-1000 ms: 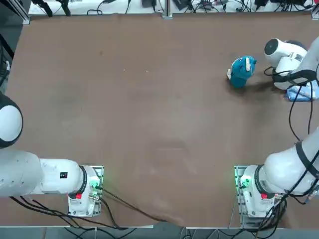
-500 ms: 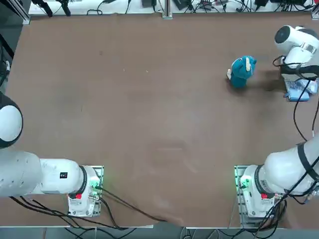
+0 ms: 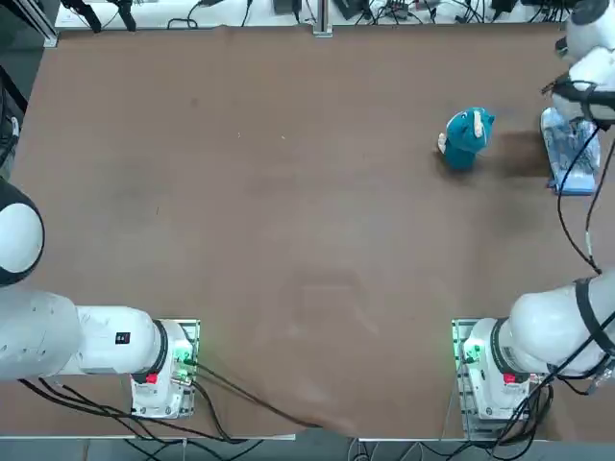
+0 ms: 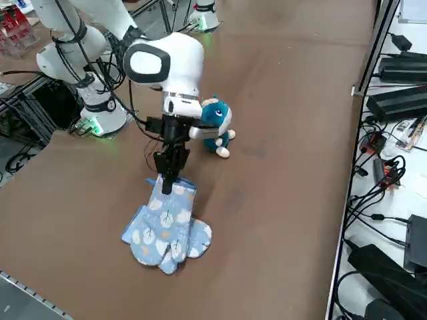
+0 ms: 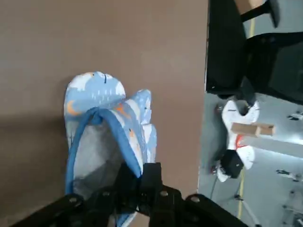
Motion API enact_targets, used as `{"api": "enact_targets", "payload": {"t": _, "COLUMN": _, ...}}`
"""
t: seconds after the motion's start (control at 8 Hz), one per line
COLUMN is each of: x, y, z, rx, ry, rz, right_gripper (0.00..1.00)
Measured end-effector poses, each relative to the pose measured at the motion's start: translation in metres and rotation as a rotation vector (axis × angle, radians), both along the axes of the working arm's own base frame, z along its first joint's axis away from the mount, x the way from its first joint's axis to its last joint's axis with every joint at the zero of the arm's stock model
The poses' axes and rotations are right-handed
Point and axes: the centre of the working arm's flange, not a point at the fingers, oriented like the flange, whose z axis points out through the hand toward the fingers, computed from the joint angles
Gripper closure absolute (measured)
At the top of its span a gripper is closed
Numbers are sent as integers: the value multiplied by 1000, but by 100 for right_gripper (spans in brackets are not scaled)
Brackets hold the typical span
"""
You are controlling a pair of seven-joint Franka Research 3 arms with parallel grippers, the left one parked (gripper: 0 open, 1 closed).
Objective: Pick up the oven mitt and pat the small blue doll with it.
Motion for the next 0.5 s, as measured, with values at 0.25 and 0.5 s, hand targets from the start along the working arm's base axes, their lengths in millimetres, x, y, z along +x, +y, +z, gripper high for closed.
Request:
{"api": "enact_targets", "payload": {"t": 0.25, "x": 11, "y": 2, "z": 56, "rx": 109, "ry": 75, "rz": -37, "right_gripper": 96}}
{"api": "enact_targets", "payload": {"t": 0.5, "x": 19, "y": 20, "z": 117, "rx": 198, "ry": 145, "rz": -57, "right_gripper": 96}}
